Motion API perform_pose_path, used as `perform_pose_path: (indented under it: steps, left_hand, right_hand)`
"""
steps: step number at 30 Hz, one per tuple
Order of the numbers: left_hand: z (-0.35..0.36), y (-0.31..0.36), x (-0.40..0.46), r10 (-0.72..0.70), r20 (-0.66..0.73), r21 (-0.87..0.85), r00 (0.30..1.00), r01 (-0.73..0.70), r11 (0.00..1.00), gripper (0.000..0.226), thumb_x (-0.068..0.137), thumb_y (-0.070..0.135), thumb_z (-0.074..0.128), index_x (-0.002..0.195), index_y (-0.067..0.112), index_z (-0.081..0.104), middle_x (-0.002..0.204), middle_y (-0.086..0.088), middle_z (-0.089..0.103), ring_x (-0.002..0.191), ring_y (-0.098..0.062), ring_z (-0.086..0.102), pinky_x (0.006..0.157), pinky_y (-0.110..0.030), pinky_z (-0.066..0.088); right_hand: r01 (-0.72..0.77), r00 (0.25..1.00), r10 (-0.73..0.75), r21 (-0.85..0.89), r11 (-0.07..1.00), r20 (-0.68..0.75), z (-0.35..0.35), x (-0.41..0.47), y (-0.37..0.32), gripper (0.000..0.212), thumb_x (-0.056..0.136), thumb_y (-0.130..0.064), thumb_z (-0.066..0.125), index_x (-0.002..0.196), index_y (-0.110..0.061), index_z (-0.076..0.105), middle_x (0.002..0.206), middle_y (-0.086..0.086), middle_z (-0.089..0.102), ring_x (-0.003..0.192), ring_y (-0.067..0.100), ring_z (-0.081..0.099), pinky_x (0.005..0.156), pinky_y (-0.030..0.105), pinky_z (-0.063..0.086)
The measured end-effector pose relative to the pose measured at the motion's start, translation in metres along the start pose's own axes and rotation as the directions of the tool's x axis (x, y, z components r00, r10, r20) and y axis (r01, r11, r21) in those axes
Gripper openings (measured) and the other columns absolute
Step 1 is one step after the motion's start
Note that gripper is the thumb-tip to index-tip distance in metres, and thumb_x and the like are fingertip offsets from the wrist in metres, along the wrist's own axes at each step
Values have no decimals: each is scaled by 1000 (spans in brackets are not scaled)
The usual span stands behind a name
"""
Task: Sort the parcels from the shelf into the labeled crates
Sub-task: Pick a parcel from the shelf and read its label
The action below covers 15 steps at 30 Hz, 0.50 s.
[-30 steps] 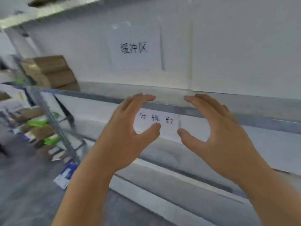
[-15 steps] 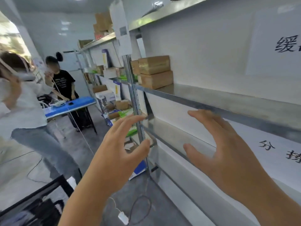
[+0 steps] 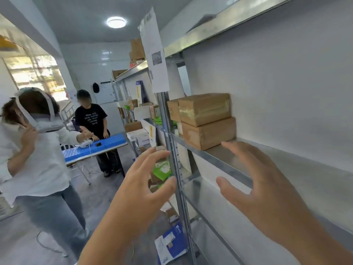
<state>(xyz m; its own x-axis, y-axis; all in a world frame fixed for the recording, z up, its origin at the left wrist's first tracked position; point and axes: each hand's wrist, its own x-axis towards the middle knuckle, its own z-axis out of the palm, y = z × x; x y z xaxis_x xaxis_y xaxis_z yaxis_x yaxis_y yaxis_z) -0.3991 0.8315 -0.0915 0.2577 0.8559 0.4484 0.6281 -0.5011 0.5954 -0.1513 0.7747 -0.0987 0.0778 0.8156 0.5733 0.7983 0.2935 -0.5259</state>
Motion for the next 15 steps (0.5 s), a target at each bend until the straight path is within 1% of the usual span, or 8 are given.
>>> perform_pose_path:
  steps: [3,7,10,11,13,14,15]
  left_hand:
    - [6,-12,58,5,-41,8,999,-4,1000,53,86,64,54,135,74,39,161,43,23,150,8,26,112,-29,27]
    - [16,-30,121,2,-34,-29,999,-3,1000,55,80,71,50,134,75,39,164,38,26,151,5,27,115,-31,28]
    - [22,-52,168,39,-17,-64,999,-40,997,60,80,74,49,138,70,41,161,36,31,150,5,29,118,-32,31]
    - [23,-59,184,52,-2,-84,999,-52,995,57,83,72,51,139,67,42,156,39,34,146,10,31,117,-27,31]
    - [25,-71,218,67,33,-114,997,-63,991,50,91,65,54,140,64,43,139,46,39,130,23,36,106,-14,30]
    - [26,-76,237,71,41,-120,997,-66,991,47,94,62,54,140,62,43,130,44,44,124,19,41,102,-14,32]
    - [27,-79,255,72,40,-132,997,-66,989,43,96,61,52,138,62,44,122,39,49,120,10,47,101,-20,36]
  right_hand:
    - [-5,1000,5,8,1000,13,12,56,19,67,87,-64,55,149,-55,32,149,-36,34,141,-1,34,114,36,38]
    - [-36,999,36,14,999,31,35,110,38,66,88,-63,57,149,-56,32,149,-37,35,142,-1,35,112,36,39]
    - [-68,997,68,-4,998,22,52,146,44,65,88,-64,57,148,-57,33,148,-37,36,141,2,37,112,39,41]
    - [-81,997,81,-7,997,10,58,158,45,64,88,-65,57,147,-57,34,148,-37,36,140,2,37,112,38,40]
    - [-120,993,120,-7,993,-14,68,182,44,64,88,-67,54,148,-57,33,150,-36,36,143,1,35,113,38,39]
    - [-152,988,152,-5,988,-26,73,194,43,66,88,-69,52,149,-57,31,152,-34,35,144,1,34,114,39,38]
    - [-190,981,190,-2,982,-38,77,206,42,69,87,-72,50,151,-57,29,155,-31,34,146,2,32,116,40,36]
